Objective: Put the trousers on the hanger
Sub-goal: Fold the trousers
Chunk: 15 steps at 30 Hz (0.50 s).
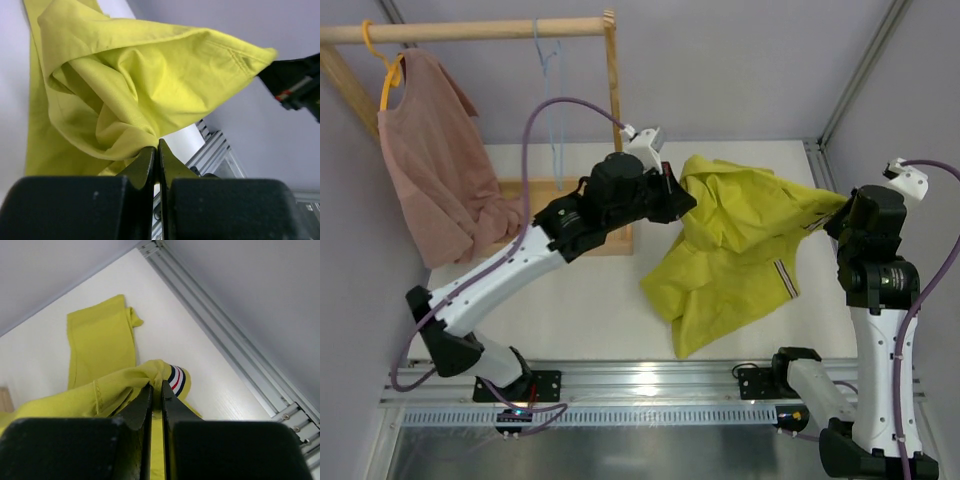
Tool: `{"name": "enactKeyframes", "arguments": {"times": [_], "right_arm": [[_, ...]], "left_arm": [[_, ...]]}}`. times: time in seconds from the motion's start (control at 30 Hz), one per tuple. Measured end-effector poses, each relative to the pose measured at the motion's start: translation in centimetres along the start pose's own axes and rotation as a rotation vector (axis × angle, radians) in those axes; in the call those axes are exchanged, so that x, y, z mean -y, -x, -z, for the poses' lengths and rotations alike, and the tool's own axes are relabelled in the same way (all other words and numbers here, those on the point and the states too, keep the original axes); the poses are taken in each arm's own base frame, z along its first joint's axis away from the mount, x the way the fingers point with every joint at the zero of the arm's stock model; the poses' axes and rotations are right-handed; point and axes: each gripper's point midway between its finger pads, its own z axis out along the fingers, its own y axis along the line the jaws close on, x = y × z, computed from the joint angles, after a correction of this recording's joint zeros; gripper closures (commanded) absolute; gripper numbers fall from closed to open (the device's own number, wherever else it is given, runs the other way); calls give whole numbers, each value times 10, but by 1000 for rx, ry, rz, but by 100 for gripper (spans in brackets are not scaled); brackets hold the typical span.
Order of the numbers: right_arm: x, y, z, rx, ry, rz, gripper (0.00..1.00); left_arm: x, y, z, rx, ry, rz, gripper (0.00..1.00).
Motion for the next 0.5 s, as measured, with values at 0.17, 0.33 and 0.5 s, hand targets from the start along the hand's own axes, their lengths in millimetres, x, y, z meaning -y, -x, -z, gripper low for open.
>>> {"name": "enactKeyframes", "arguments": {"times": [0.17,0.33,0.5], "right_arm": [[-14,-3,5,-27,84,-11,96],[12,0,4,-34,-72,22,96],[49,13,11,22,-273,49,96]], "left_arm": [[27,13,71,95,-13,-50,100],[14,-32,56,6,13,-66,100],[-19,-116,-12,-194,48,-29,79]]}}
